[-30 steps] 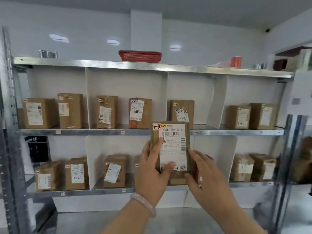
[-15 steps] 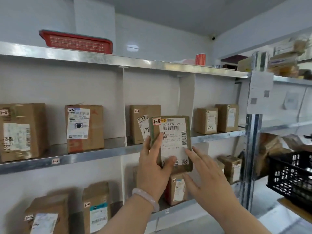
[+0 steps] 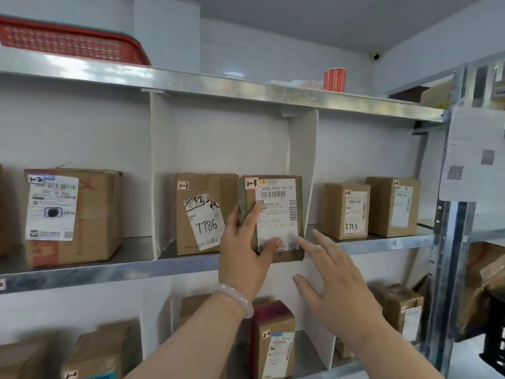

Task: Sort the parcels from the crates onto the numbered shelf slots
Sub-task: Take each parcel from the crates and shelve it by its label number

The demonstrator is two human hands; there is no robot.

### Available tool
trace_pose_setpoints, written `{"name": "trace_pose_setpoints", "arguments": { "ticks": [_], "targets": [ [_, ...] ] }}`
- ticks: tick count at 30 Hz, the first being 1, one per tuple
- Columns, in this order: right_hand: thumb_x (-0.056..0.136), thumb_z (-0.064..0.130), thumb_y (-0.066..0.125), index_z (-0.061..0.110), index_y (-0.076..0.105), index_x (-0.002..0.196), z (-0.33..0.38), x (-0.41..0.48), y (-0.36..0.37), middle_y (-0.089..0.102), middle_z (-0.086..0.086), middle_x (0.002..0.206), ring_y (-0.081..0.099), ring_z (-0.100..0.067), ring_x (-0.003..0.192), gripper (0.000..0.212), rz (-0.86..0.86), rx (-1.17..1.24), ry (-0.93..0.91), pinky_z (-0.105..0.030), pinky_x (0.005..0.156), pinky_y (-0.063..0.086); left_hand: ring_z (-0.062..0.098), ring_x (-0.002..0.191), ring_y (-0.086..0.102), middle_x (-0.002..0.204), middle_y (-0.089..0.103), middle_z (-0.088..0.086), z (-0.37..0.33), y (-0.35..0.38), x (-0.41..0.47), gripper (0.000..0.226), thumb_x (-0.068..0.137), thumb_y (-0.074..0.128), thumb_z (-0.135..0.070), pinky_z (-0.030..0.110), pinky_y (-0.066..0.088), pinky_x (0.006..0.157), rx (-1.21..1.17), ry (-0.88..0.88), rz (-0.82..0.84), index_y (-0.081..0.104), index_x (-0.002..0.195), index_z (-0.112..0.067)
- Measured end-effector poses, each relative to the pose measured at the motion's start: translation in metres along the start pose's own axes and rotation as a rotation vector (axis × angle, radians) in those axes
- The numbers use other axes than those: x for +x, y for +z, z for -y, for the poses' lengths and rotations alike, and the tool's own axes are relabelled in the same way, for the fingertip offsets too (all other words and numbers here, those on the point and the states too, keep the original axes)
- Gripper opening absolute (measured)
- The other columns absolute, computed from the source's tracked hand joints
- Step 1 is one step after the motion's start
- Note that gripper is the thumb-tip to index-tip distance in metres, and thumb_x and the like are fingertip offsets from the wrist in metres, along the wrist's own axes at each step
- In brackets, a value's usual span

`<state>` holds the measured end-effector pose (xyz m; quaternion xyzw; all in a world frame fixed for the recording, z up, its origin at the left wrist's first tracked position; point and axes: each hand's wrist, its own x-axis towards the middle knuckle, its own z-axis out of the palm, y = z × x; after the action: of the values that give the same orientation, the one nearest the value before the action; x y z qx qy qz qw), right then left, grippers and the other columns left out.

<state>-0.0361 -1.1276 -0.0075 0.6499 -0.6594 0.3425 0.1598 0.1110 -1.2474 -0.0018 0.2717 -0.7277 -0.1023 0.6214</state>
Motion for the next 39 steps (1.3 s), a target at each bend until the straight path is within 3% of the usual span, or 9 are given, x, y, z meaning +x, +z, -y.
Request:
{"name": "trace_pose_setpoints", "arguments": {
  "ticks": [2, 4, 7, 12, 18, 24, 31, 34, 39],
  "targets": [
    [0.088, 0.058, 0.043, 0.067, 0.005, 0.133, -0.019, 0.015, 0.002, 0.005, 0.023, 0.157, 0.007, -0.006, 0.146, 0.060, 0.019, 0.034, -0.005, -0.038, 0.119, 0.015, -0.012, 0.137, 0.012, 0.155, 0.025, -0.009, 0.009, 0.020, 0.012, 0.080, 0.084, 0.075, -0.036, 0.024, 0.025, 0.112, 0.050, 0.026, -0.023, 0.024, 0.137, -0.068],
    [0.089, 0.058, 0.043, 0.063, 0.008, 0.138, -0.037, 0.027, 0.006, 0.004, 0.022, 0.158, 0.007, -0.007, 0.146, 0.060, 0.051, 0.050, -0.001, -0.044, 0.119, 0.018, -0.014, 0.135, 0.014, 0.150, 0.025, -0.014, 0.019, 0.038, 0.021, 0.082, 0.084, 0.076, -0.033, 0.025, 0.026, 0.112, 0.105, 0.046, -0.022, 0.024, 0.138, -0.067],
    [0.091, 0.057, 0.043, 0.055, 0.013, 0.144, -0.060, 0.043, 0.015, 0.003, 0.021, 0.158, 0.006, -0.007, 0.146, 0.061, 0.105, 0.051, -0.019, -0.046, 0.118, 0.021, 0.009, 0.145, 0.020, 0.158, 0.025, -0.001, 0.034, 0.058, 0.029, 0.080, 0.084, 0.076, -0.033, 0.033, 0.027, 0.115, 0.170, -0.005, -0.030, 0.027, 0.140, -0.060],
    [0.091, 0.058, 0.043, 0.055, 0.018, 0.143, -0.090, 0.056, 0.028, 0.007, 0.026, 0.156, 0.008, -0.004, 0.144, 0.058, 0.124, 0.096, -0.063, -0.048, 0.115, 0.026, 0.021, 0.146, 0.021, 0.160, 0.022, 0.011, 0.060, 0.080, 0.032, 0.081, 0.083, 0.077, -0.031, 0.027, 0.017, 0.112, 0.268, -0.059, -0.017, 0.026, 0.142, -0.052],
    [0.092, 0.060, 0.040, 0.057, 0.014, 0.141, -0.109, 0.066, 0.043, 0.007, 0.029, 0.155, 0.007, -0.002, 0.143, 0.056, 0.145, 0.114, -0.097, -0.041, 0.116, 0.023, 0.022, 0.147, 0.019, 0.160, 0.021, 0.012, 0.079, 0.087, 0.038, 0.095, 0.078, 0.082, -0.025, 0.027, 0.019, 0.113, 0.317, -0.077, 0.024, 0.019, 0.144, -0.049],
    [0.091, 0.056, 0.043, 0.055, 0.022, 0.142, -0.112, 0.071, 0.053, 0.012, 0.032, 0.152, 0.010, 0.002, 0.139, 0.054, 0.112, 0.146, -0.152, -0.021, 0.103, 0.013, 0.020, 0.147, 0.017, 0.163, 0.013, 0.011, 0.089, 0.093, 0.044, 0.098, 0.082, 0.078, -0.024, 0.026, 0.020, 0.113, 0.345, -0.087, 0.045, 0.007, 0.143, -0.054],
    [0.090, 0.050, 0.052, 0.049, 0.032, 0.142, -0.108, 0.071, 0.063, 0.028, 0.021, 0.152, 0.026, -0.007, 0.137, 0.056, 0.038, 0.141, -0.178, -0.025, 0.098, 0.022, 0.018, 0.149, 0.007, 0.164, 0.001, 0.010, 0.085, 0.090, 0.040, 0.100, 0.084, 0.076, -0.030, 0.028, 0.010, 0.115, 0.343, -0.081, 0.053, 0.000, 0.146, -0.052],
    [0.085, 0.041, 0.059, 0.036, 0.045, 0.139, -0.097, 0.069, 0.067, 0.046, 0.009, 0.143, 0.040, -0.011, 0.129, 0.056, -0.126, 0.213, -0.244, -0.030, 0.099, 0.033, 0.014, 0.146, 0.008, 0.164, 0.005, 0.009, 0.075, 0.077, 0.027, 0.095, 0.084, 0.076, -0.033, 0.036, 0.018, 0.118, 0.329, -0.001, 0.014, 0.011, 0.152, -0.042],
    [0.088, 0.045, 0.050, 0.035, 0.040, 0.143, -0.055, 0.071, 0.086, 0.041, 0.011, 0.148, 0.035, -0.011, 0.137, 0.057, -0.116, 0.302, -0.382, -0.030, 0.108, 0.030, 0.012, 0.144, 0.025, 0.160, 0.026, -0.002, 0.064, 0.024, -0.007, 0.075, 0.088, 0.065, -0.048, 0.035, 0.029, 0.113, 0.505, 0.134, -0.020, 0.026, 0.152, -0.038]
  ]
}}
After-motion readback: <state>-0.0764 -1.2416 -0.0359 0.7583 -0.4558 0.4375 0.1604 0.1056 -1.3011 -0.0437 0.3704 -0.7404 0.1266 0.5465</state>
